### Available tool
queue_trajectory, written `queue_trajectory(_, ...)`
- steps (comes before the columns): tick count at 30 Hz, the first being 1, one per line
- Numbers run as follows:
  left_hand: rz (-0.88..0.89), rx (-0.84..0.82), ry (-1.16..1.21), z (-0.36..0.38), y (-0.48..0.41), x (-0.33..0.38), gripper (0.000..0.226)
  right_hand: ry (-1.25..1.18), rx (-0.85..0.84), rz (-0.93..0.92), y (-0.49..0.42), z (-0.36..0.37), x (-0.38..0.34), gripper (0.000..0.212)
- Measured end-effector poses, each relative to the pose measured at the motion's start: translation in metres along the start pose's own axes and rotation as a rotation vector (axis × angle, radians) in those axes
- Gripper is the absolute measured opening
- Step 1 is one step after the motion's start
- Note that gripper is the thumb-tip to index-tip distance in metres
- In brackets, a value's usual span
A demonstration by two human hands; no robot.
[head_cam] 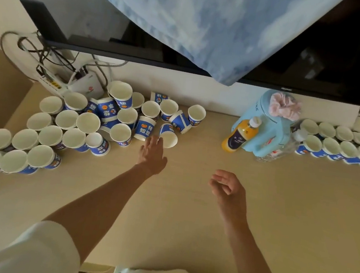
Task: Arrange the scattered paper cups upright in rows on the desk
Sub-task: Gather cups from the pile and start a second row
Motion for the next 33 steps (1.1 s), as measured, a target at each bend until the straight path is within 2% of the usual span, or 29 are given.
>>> queue_trajectory(8, 0.186, 0.197, 0.339, -0.027, 0.040, -0.007, 0.045, 0.017, -0.085, -0.074, -0.002, 0.019, -0.008, 0.027)
queue_trajectory(10, 0.225, 0.223, 0.435, -0.039, 0.057, -0.005, 0.038, 0.080, -0.123, -0.111, -0.002, 0.023, -0.010, 0.039)
queue_trajectory(14, 0.280, 0.217, 0.587, -0.068, 0.086, 0.009, 0.022, 0.303, -0.222, -0.250, -0.008, 0.031, -0.012, 0.079)
queue_trajectory(16, 0.323, 0.182, 0.630, -0.080, 0.100, 0.015, 0.020, 0.339, -0.302, -0.302, -0.007, 0.037, -0.018, 0.087)
queue_trajectory(18, 0.349, 0.153, 0.671, -0.088, 0.110, 0.017, 0.019, 0.316, -0.349, -0.342, -0.003, 0.042, -0.026, 0.082)
queue_trajectory(22, 0.357, 0.089, 0.755, -0.098, 0.128, 0.016, 0.029, 0.273, -0.312, -0.377, 0.007, 0.052, -0.038, 0.063)
queue_trajectory(25, 0.307, 0.085, 0.803, -0.104, 0.133, 0.001, 0.045, 0.239, -0.283, -0.372, 0.012, 0.056, -0.039, 0.055)
queue_trajectory(27, 0.232, 0.214, 0.797, -0.108, 0.123, -0.021, 0.048, 0.217, -0.267, -0.350, 0.015, 0.057, -0.038, 0.053)
queue_trajectory(30, 0.022, 0.496, 0.715, -0.114, 0.088, -0.075, 0.037, 0.199, -0.265, -0.319, 0.017, 0.057, -0.035, 0.053)
queue_trajectory(33, -0.191, 0.587, 0.499, -0.126, 0.052, -0.127, 0.034, 0.189, -0.257, -0.309, 0.020, 0.055, -0.032, 0.053)
Point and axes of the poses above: each hand's wrist, its own y-axis away from the middle knuckle, its own z-axis out of the palm, x = y × z, the point moved 2 cm from there along -y, towards the middle knuckle, and after that the axes turned 9 degrees about y, right-handed, at the moved point
